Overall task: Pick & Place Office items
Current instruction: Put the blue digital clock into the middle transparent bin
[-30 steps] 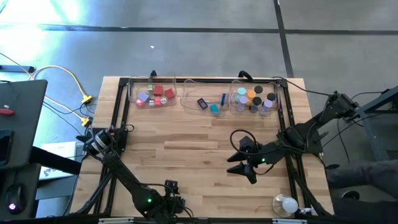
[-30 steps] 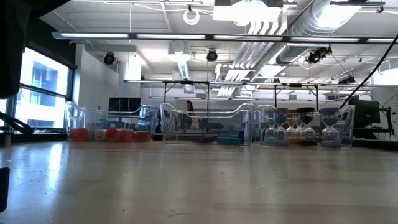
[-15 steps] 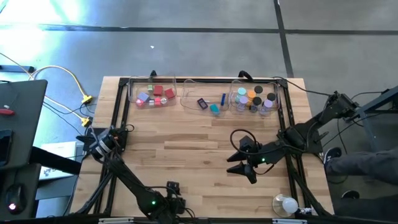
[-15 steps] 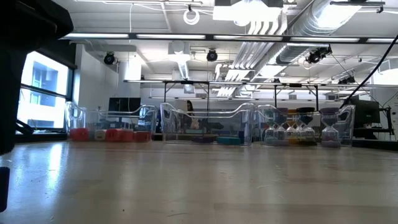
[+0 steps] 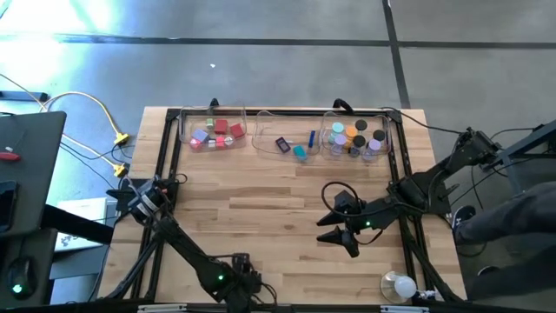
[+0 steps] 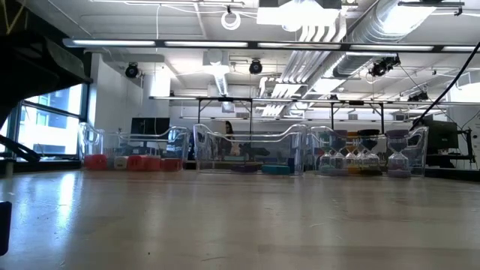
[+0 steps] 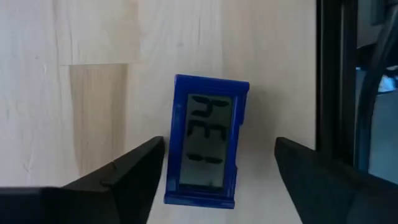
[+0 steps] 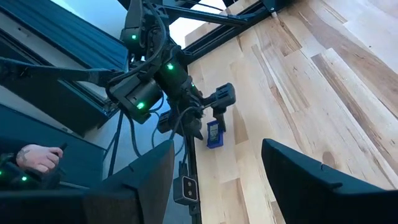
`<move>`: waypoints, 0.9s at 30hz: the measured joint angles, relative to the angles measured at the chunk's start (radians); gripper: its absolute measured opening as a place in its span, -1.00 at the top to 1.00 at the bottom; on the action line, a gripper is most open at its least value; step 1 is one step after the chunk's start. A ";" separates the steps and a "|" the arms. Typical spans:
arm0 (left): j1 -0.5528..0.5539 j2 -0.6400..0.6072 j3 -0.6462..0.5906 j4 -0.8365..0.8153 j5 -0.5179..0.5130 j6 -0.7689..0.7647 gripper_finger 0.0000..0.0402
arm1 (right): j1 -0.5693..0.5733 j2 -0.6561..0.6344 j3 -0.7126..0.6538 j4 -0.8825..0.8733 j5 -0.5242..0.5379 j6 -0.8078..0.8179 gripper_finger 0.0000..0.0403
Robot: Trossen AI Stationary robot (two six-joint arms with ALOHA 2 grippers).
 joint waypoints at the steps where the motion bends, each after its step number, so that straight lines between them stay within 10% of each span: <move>1: 0.006 -0.002 -0.005 0.003 0.008 0.000 -0.44 | 0.000 0.000 0.000 0.000 0.000 -0.003 -0.15; 15: 0.017 -0.003 -0.013 -0.001 -0.014 -0.050 0.34 | 0.000 0.000 0.000 0.000 0.000 -0.009 -0.15; 27: 0.003 -0.126 -0.016 -0.093 -0.098 -0.115 0.33 | 0.001 0.000 0.000 0.000 0.000 0.025 -0.15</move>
